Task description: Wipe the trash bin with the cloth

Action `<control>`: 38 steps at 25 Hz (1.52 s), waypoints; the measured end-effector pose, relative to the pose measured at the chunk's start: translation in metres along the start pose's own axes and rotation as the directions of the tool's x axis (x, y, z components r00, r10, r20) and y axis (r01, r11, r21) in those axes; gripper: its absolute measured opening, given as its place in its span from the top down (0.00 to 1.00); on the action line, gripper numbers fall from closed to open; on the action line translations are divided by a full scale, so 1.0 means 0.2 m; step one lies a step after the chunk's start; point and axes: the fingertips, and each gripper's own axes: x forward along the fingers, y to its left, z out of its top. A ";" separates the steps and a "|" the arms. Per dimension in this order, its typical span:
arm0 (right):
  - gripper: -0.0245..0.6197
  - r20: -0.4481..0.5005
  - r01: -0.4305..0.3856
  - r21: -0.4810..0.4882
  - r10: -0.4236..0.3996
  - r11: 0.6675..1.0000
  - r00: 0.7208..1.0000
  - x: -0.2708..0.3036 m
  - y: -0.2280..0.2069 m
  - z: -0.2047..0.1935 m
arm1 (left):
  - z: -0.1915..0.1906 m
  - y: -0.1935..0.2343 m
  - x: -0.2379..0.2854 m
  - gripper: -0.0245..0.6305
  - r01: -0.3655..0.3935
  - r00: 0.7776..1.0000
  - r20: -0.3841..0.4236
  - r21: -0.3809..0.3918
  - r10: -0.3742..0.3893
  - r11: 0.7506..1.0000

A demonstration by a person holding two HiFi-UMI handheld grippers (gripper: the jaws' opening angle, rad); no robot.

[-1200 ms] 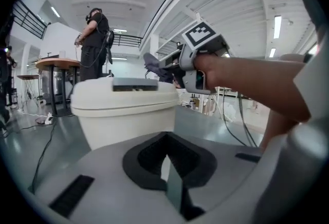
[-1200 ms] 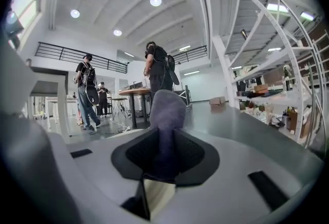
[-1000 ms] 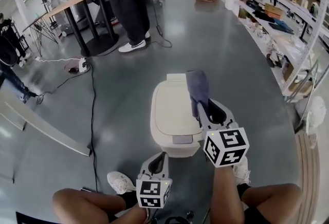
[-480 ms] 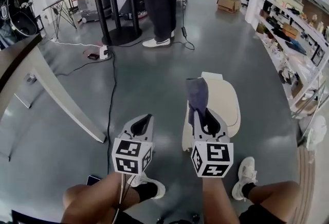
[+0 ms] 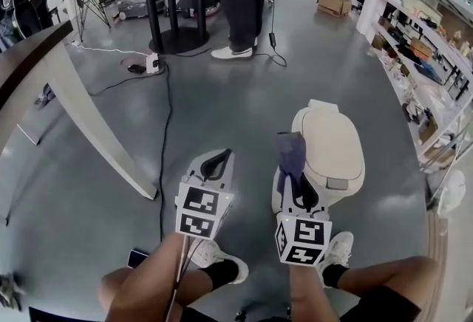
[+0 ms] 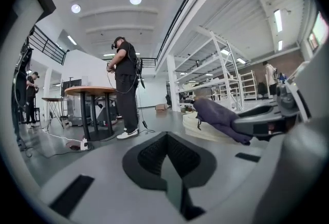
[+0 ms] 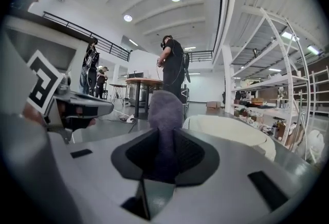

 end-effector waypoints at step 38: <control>0.81 -0.233 0.193 -0.113 -0.215 0.975 0.949 0.24 -0.03 -0.77 | -0.58 -0.19 0.19 0.96 0.112 0.969 -0.194 -0.202 -0.152 0.973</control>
